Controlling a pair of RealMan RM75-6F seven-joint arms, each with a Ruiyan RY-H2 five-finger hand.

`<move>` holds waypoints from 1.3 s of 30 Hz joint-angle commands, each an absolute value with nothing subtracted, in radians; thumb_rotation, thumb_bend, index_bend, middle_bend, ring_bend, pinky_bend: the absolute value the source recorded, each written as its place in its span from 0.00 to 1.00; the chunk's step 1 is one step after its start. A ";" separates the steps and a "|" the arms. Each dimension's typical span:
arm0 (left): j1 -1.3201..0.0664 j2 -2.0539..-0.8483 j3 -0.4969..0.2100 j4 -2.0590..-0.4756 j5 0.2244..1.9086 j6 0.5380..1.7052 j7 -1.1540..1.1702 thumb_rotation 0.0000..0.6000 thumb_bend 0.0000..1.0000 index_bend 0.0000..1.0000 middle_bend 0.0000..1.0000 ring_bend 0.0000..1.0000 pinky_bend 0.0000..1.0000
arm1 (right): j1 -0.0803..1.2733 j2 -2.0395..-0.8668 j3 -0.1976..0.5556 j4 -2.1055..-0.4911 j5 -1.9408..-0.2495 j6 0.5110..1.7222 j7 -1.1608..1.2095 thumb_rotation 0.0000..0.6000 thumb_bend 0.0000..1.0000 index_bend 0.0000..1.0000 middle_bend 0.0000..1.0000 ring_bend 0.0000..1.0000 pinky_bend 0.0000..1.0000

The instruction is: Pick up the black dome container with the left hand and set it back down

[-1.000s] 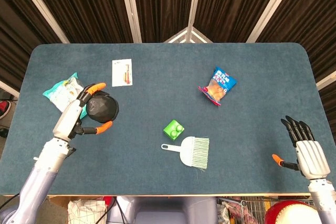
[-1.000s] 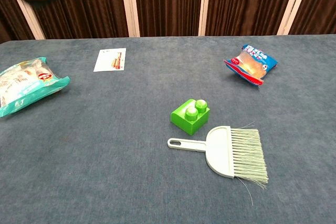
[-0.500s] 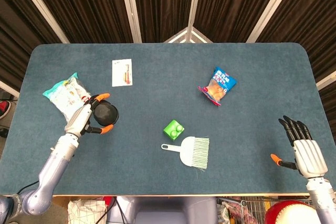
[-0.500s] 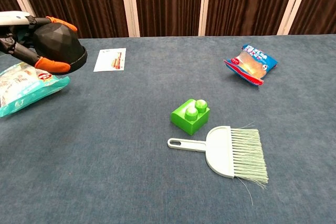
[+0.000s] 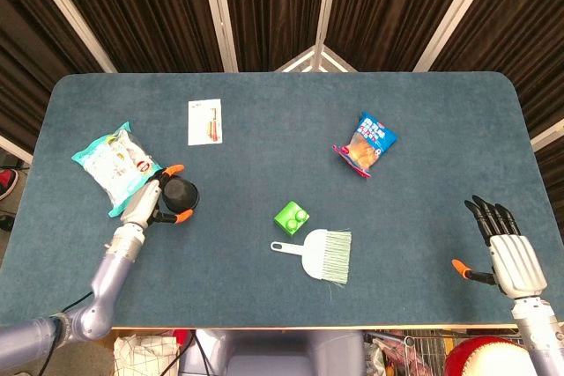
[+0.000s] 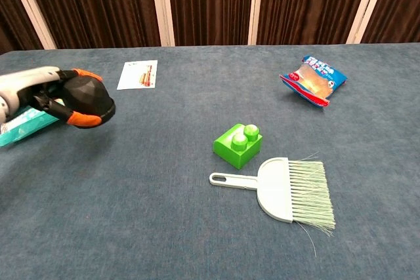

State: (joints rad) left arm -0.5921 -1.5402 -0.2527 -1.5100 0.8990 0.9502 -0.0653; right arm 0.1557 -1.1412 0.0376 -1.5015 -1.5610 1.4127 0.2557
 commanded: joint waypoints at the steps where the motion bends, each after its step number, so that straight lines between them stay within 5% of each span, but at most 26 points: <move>1: -0.604 -1.570 -0.255 -1.478 0.914 0.936 -0.087 1.00 0.60 0.14 0.36 0.00 0.00 | 0.157 -1.141 0.036 -1.501 -1.560 1.408 0.260 1.00 0.21 0.00 0.01 0.08 0.00; 20: -0.645 -1.669 -0.252 -1.381 0.824 0.962 0.084 1.00 0.59 0.14 0.33 0.00 0.00 | 0.162 -1.144 0.036 -1.498 -1.556 1.399 0.253 1.00 0.21 0.00 0.01 0.08 0.00; 28: -0.665 -1.639 -0.238 -1.439 0.768 0.943 0.188 1.00 0.58 0.10 0.08 0.00 0.00 | 0.164 -1.137 0.035 -1.505 -1.548 1.389 0.263 1.00 0.21 0.00 0.01 0.08 0.00; 39: -0.669 -1.598 -0.231 -1.491 0.734 0.929 0.219 1.00 0.58 0.10 0.04 0.00 0.00 | 0.160 -1.132 0.036 -1.511 -1.550 1.401 0.255 1.00 0.21 0.00 0.01 0.08 0.00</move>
